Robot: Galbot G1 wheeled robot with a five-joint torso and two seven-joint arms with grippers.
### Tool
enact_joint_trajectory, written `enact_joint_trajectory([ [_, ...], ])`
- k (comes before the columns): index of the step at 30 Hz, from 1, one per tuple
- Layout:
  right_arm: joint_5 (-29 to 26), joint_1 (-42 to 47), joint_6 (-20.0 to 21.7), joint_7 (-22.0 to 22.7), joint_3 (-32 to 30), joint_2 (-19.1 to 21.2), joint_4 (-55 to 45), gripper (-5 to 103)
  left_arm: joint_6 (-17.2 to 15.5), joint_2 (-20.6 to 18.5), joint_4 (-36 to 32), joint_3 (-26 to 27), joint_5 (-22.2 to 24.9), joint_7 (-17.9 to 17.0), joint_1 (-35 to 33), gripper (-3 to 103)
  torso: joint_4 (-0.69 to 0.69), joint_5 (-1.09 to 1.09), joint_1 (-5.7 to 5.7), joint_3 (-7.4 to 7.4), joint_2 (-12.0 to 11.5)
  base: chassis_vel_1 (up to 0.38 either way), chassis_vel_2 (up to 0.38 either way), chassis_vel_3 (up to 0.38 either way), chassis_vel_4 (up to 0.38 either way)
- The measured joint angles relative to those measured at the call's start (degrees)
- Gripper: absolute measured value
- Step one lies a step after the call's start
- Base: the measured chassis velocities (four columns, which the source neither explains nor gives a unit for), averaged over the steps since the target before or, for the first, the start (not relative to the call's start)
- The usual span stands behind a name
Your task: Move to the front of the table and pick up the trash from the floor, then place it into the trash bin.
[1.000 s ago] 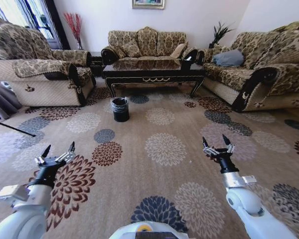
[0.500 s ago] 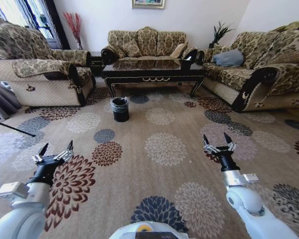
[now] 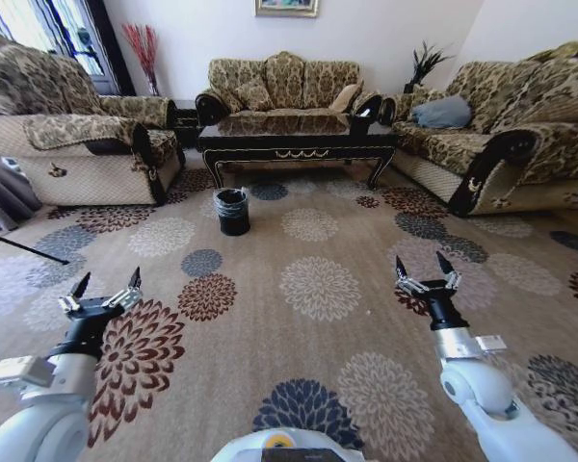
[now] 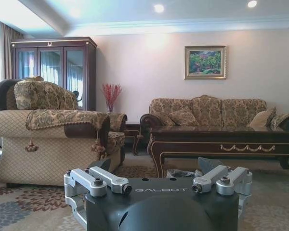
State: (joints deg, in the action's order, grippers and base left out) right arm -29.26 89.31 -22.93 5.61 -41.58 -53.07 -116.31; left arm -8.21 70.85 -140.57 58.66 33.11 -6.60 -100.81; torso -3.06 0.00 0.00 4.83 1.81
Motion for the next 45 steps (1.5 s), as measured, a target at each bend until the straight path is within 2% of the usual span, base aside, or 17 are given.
enact_joint_trajectory([
  [6,-0.03,0.08,-0.06,-0.01,-0.18,0.02,-0.28,100,0.38,-0.02,0.38,0.25,0.64,-0.02,-0.07,100,0.0,0.0,0.0,0.0,0.0,0.0,0.0,0.0,0.0],
  [11,-0.06,0.17,-0.19,-0.01,-0.28,-0.01,-0.44,100,2.27,-0.2,1.01,0.53,1.49,2.38,-0.33,100,0.0,0.0,0.02,0.06,0.14,0.0,0.0,0.0,0.0],
  [14,-0.03,0.55,-0.15,-0.08,-0.29,-0.13,-0.52,100,3.23,-0.38,1.29,0.59,2.04,3.39,-0.38,100,0.0,0.0,0.24,0.7,1.02,0.0,0.0,0.0,0.0],
  [32,-0.01,0.52,-0.78,-1.01,0.05,-0.15,0.36,100,4.09,-0.51,1.91,0.59,2.24,4.78,-0.3,100,-0.01,-0.01,0.78,4.47,5.27,-0.023,-0.03,0.034,0.023],
  [36,0.0,0.22,-1.94,-1.94,0.19,-0.23,1.12,100,4.2,-0.48,2.09,0.44,2.16,4.99,-0.2,100,-0.01,0.03,0.88,5.01,5.91,-0.105,-0.1,0.131,0.102],
  [45,0.23,-0.24,-2.09,-2.14,0.48,-0.31,1.74,100,4.3,-0.5,2.54,0.27,1.97,5.18,0.14,100,-0.01,-0.02,1.41,6.02,7.46,-0.022,-0.017,0.006,0.011],
])
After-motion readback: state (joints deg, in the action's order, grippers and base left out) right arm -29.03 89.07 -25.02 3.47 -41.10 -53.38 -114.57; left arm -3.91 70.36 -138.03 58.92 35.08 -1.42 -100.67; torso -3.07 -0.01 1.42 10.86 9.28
